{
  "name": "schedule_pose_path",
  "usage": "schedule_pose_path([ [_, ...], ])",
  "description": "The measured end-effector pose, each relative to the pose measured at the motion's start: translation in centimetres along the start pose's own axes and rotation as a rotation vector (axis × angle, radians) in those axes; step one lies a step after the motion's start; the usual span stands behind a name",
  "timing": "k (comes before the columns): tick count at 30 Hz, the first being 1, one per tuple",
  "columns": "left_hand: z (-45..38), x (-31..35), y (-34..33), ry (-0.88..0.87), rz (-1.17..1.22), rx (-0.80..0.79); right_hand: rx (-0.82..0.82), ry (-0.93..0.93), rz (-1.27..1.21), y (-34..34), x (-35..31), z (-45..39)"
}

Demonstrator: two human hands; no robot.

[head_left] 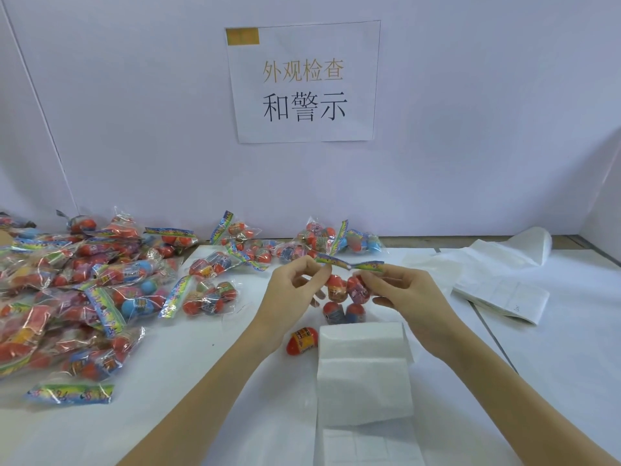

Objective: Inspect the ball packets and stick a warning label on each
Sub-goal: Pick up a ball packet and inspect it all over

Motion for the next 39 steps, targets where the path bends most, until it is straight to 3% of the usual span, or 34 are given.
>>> schedule_pose_path([
  [6, 0.1, 0.2, 0.0, 0.038, 0.103, 0.069, -0.056, -0.068, -0.149, -0.5, 0.2, 0.0],
  [13, -0.1, 0.3, 1.0, 0.103, 0.267, 0.143, -0.170, -0.080, -0.034, -2.0, 0.8, 0.3],
  [16, -0.3, 0.5, 0.9, 0.094, 0.192, 0.075, -0.126, -0.063, 0.052, -1.6, 0.6, 0.3],
  [21, -0.2, 0.3, 1.4, 0.058, 0.150, 0.143, -0.130, -0.034, 0.223, -1.2, 0.5, 0.2],
  [32, -0.4, 0.6, 1.8, -0.068, 0.149, 0.288, -0.145, -0.156, -0.099, -1.5, 0.0, 0.3],
  [39, -0.6, -0.2, 2.8, -0.010, 0.184, 0.356, -0.310, -0.116, 0.114, -1.5, 0.5, 0.9],
])
Point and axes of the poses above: each hand's wrist, its own z-axis away from the middle knuckle, its own y-axis out of the back of the hand, x = y × z, the point moved 3 cm from there along -z, towards the middle knuckle, and after that the axes turned 4 degrees about -y, right-handed, at the moved point
